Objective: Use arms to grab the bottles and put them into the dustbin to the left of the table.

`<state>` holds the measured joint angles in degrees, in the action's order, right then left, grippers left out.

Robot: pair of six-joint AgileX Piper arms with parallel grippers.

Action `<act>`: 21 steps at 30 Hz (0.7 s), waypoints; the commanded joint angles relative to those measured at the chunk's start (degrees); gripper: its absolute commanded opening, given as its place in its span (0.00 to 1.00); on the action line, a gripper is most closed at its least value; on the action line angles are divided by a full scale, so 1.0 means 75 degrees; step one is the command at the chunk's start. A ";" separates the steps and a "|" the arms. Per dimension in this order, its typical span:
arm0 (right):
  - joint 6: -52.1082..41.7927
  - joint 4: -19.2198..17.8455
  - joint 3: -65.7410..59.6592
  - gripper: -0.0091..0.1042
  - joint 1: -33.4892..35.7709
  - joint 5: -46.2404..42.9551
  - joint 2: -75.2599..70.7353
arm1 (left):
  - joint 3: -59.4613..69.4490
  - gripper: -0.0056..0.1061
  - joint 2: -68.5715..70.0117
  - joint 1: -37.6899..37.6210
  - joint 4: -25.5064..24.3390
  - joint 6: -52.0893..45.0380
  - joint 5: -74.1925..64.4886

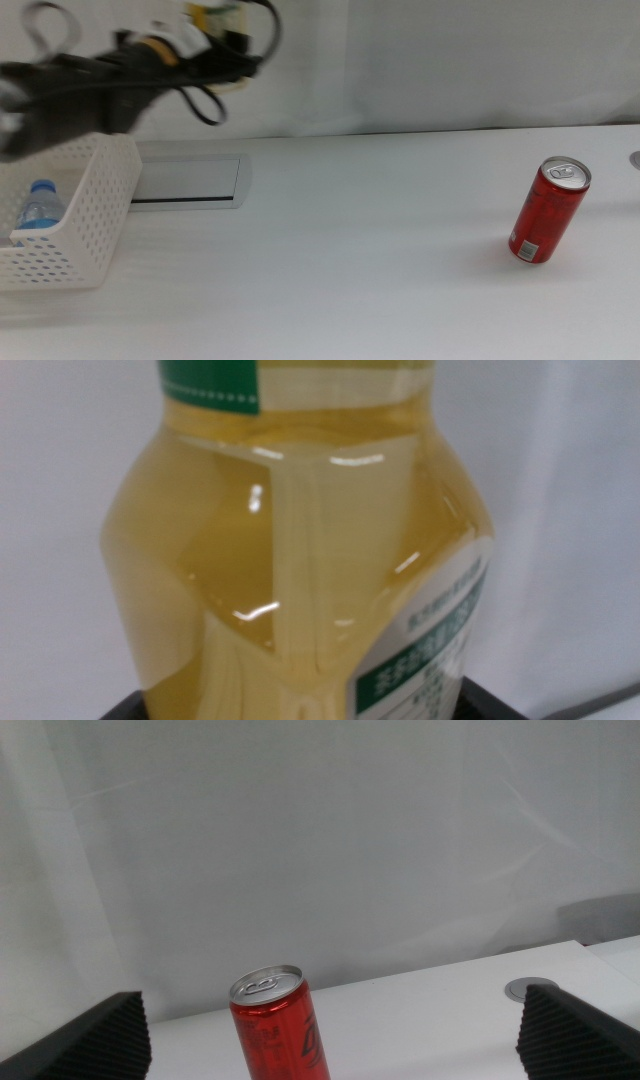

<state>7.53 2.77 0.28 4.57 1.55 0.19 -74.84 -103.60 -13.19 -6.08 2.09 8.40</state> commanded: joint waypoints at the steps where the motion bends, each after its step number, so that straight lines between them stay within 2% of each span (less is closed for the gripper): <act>1: -0.0063 -0.0088 -0.0313 0.99 -0.0056 -0.0021 -0.0242 | 0.0229 0.02 0.0827 0.0260 0.0069 -0.0052 0.0302; 7: -0.0063 -0.0088 -0.0313 0.99 -0.0056 -0.0021 -0.0242 | 0.0738 0.02 0.2257 0.0941 0.0069 -0.0348 -0.0698; 14: -0.0063 -0.0088 -0.0313 0.99 -0.0056 -0.0021 -0.0242 | 0.0791 0.02 0.3457 0.1902 0.0069 -0.0765 -0.2941; 21: -0.0063 -0.0088 -0.0313 0.99 -0.0056 -0.0021 -0.0242 | 0.0791 0.02 0.3539 0.2420 0.0069 -0.0555 -0.4258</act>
<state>7.26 2.77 0.28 4.57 1.55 0.19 -68.52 -77.76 4.28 -6.08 -2.91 -23.57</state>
